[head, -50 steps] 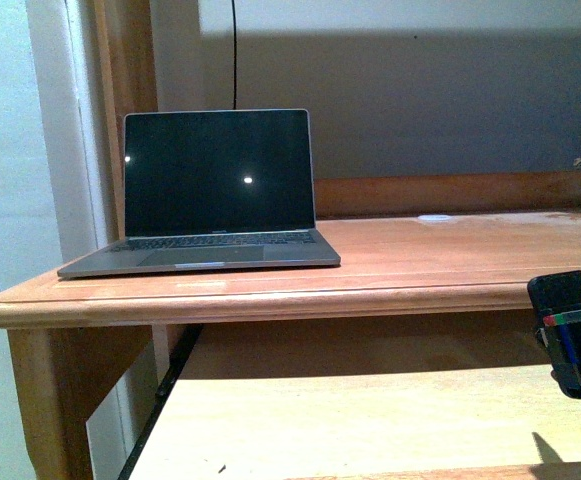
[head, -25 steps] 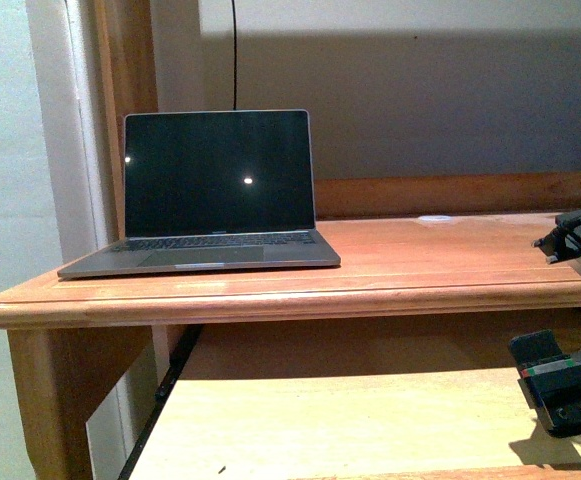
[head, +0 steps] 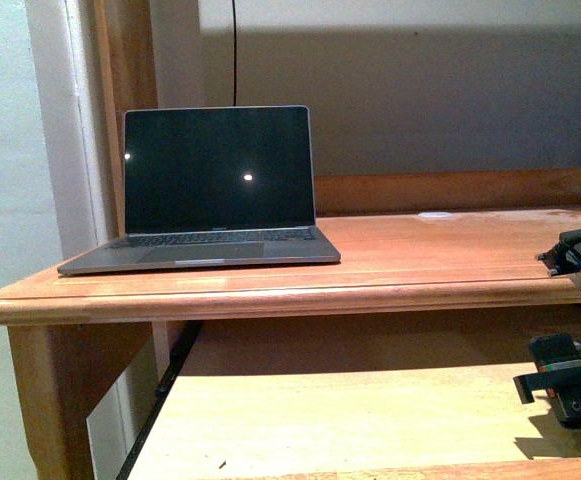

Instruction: Place mouse

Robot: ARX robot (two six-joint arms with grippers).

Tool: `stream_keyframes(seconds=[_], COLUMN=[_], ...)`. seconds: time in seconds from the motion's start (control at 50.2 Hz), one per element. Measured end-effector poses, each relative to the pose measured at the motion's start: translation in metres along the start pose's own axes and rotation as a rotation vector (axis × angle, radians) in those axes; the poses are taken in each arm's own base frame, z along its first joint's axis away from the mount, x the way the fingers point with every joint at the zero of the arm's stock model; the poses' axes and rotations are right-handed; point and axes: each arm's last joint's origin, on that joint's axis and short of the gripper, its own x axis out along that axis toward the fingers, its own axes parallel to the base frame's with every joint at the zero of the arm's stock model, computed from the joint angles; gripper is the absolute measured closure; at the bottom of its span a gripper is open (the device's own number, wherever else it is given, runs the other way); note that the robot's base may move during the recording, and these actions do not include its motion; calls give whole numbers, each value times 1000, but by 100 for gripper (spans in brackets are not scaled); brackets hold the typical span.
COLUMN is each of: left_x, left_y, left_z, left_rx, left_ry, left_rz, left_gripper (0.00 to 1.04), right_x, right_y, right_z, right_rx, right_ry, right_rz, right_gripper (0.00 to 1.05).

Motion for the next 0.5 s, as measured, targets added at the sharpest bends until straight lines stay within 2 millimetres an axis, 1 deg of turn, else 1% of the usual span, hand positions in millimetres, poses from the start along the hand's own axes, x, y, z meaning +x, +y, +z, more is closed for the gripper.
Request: stream_keyframes(seconds=[0.04, 0.08, 0.14, 0.199, 0.279, 0.339, 0.379, 0.439, 0.498], left_x=[-1, -2, -7, -10, -11, -12, -12, -12, -12], left_y=[0, 0, 0, 0, 0, 0, 0, 0, 0], left_z=[0, 0, -4, -4, -3, -3, -3, -3, -3], left_rx=[0, 0, 0, 0, 0, 0, 0, 0, 0], left_ry=[0, 0, 33, 18, 6, 6, 5, 5, 5], left_rz=[0, 0, 0, 0, 0, 0, 0, 0, 0], left_gripper=[102, 102, 102, 102, 102, 102, 102, 102, 102], right_x=[-1, -4, -10, -16, -32, -51, -60, -70, -74], right_y=[-1, -3, -7, -10, -17, -24, -26, -25, -18], right_z=[-1, -1, -3, -3, 1, 10, 16, 31, 49], right_rx=[13, 22, 41, 56, 79, 107, 123, 140, 148], right_ry=[-1, -6, -7, -11, -27, -66, -84, -115, -148], right_rz=[9, 18, 36, 56, 78, 86, 90, 88, 88], right_gripper=[47, 49, 49, 49, 49, 49, 49, 49, 49])
